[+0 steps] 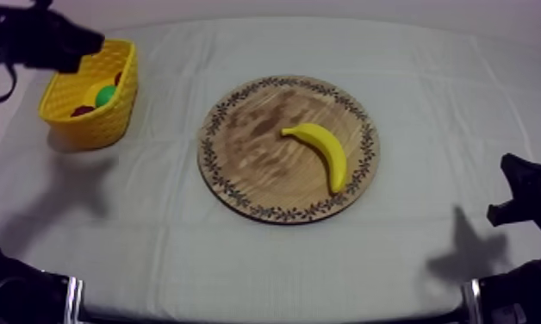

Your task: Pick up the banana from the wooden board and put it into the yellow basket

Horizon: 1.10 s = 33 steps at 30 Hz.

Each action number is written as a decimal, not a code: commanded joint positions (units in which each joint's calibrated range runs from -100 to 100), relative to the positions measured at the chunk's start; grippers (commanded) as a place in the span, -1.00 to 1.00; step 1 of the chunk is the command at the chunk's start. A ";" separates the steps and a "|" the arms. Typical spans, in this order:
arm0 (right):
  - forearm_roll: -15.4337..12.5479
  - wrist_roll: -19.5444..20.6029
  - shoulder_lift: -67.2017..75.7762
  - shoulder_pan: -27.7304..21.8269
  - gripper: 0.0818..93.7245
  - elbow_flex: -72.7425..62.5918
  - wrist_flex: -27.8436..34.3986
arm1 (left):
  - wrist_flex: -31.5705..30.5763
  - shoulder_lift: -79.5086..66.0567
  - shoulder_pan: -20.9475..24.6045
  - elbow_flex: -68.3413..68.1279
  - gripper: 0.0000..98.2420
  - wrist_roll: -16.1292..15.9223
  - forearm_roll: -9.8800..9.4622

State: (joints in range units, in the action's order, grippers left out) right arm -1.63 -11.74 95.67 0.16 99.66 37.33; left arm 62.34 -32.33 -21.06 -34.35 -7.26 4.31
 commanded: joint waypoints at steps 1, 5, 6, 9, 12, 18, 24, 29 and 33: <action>0.00 -0.01 0.00 0.00 -0.99 0.01 0.00 | 1.75 8.65 -3.03 9.27 -1.00 0.09 -0.47; 0.00 -0.01 0.00 0.00 -0.99 0.01 0.00 | 5.49 16.11 -6.36 17.93 -1.00 -0.31 -0.99; 0.00 -0.01 0.00 0.00 -0.99 0.01 0.00 | 6.55 17.94 -7.11 20.08 -1.00 -0.51 -1.04; 0.00 -0.01 0.00 0.00 -0.99 0.01 0.00 | 9.58 23.30 -9.28 26.23 -1.00 -1.01 -1.13; 0.00 -0.01 0.00 0.00 -0.99 0.01 0.00 | 12.33 28.32 -11.55 31.89 -1.00 -1.24 -1.32; 0.00 -0.01 0.00 0.00 -0.99 0.01 0.00 | 17.52 37.49 -14.89 42.53 -1.00 -1.32 -1.32; 0.00 -0.01 0.00 0.00 -0.99 0.01 0.00 | 20.14 44.53 -18.15 49.76 -1.00 -0.22 -2.23; 0.00 -0.01 0.00 0.00 -0.99 0.01 0.00 | 20.74 48.43 -19.38 53.35 -1.00 -1.42 -1.56; 0.00 -0.01 0.00 0.00 -0.99 0.01 0.00 | 21.75 50.52 -19.52 55.42 -1.00 -5.02 -1.02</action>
State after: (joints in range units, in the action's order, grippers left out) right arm -1.63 -11.74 95.67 0.16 99.66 37.34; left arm 83.84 17.76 -40.57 20.60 -10.10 3.24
